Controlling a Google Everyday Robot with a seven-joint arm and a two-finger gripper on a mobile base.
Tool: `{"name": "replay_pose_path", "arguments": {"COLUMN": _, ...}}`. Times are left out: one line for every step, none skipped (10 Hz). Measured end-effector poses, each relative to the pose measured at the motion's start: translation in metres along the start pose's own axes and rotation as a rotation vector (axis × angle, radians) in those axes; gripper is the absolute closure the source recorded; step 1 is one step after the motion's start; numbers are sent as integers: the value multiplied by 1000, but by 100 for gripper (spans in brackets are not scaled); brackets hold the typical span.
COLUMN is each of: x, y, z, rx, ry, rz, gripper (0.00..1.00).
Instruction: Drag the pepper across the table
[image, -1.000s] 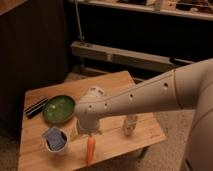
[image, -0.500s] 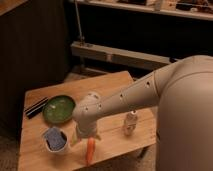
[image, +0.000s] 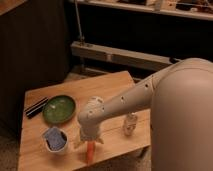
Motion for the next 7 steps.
{"name": "replay_pose_path", "arguments": {"x": 0, "y": 3, "z": 7, "rx": -2, "ry": -7, "rz": 13, "gripper": 22}}
{"name": "replay_pose_path", "arguments": {"x": -1, "y": 3, "z": 13, "rx": -4, "ry": -14, "rz": 20, "gripper": 22}}
{"name": "replay_pose_path", "arguments": {"x": -1, "y": 5, "z": 19, "rx": -7, "ry": -20, "rz": 29, "gripper": 22}}
{"name": "replay_pose_path", "arguments": {"x": 0, "y": 7, "z": 22, "rx": -10, "ry": -23, "rz": 38, "gripper": 22}}
{"name": "replay_pose_path", "arguments": {"x": 2, "y": 7, "z": 25, "rx": -11, "ry": -24, "rz": 45, "gripper": 22}}
{"name": "replay_pose_path", "arguments": {"x": 4, "y": 9, "z": 26, "rx": -12, "ry": -21, "rz": 55, "gripper": 22}}
{"name": "replay_pose_path", "arguments": {"x": 5, "y": 11, "z": 26, "rx": -13, "ry": -17, "rz": 61, "gripper": 22}}
